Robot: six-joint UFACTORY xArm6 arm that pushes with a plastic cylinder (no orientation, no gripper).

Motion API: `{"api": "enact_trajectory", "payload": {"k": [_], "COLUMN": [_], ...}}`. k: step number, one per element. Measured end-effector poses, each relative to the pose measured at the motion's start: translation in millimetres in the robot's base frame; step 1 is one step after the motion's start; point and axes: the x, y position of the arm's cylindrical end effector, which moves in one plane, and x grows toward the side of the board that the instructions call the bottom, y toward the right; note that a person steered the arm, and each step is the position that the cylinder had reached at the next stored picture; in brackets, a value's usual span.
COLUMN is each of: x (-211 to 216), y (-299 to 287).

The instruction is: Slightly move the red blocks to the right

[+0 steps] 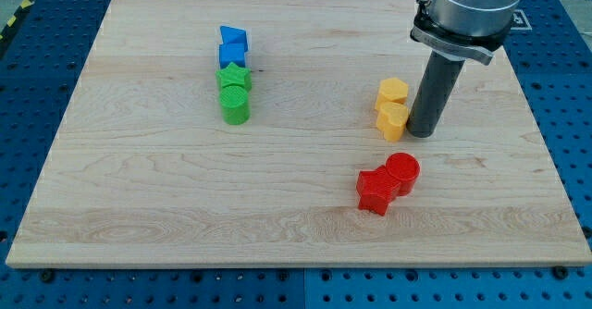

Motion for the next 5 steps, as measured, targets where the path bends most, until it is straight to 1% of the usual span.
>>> {"api": "enact_trajectory", "payload": {"k": [1, 2, 3, 4, 5], "x": [15.7, 45.8, 90.9, 139.5, 153.6], "y": [17.1, 32.5, 33.4, 13.2, -17.6]}}
